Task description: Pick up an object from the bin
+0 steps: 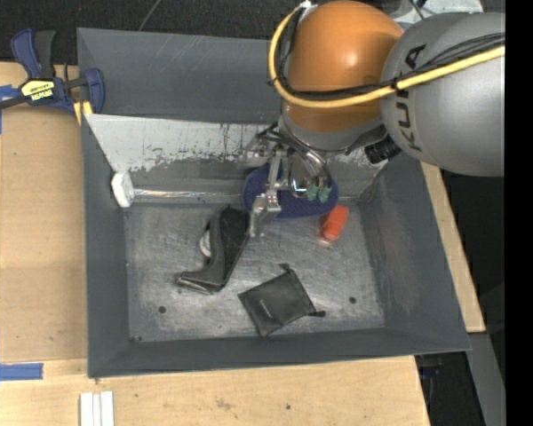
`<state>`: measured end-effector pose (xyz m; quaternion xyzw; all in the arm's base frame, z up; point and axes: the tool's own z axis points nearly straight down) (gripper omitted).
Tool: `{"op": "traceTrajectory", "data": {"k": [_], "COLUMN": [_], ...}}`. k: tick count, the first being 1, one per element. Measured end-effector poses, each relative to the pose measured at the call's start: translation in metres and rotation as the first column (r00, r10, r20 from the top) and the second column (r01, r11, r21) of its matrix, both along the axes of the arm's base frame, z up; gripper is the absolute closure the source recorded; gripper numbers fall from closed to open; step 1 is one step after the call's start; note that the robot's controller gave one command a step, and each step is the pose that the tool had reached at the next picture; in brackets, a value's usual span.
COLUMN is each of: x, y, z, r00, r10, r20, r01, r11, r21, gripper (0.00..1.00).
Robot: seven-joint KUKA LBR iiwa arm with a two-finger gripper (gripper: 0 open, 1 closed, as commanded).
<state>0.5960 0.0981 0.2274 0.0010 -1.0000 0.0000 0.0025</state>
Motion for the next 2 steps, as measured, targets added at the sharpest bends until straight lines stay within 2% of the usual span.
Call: {"op": "traceTrajectory", "data": {"k": [1,2], "x": [0.0107,0.0134], "y": [-0.0164,-0.0156], "z": [-0.1135,-0.1152], "r00": [1.000,0.988], "r10": [-0.017,-0.152], "r20": [0.013,0.027], "r01": [0.017,0.152], "r11": [1.000,0.988], "r21": [0.001,0.007], "gripper": [0.00,0.00]}}
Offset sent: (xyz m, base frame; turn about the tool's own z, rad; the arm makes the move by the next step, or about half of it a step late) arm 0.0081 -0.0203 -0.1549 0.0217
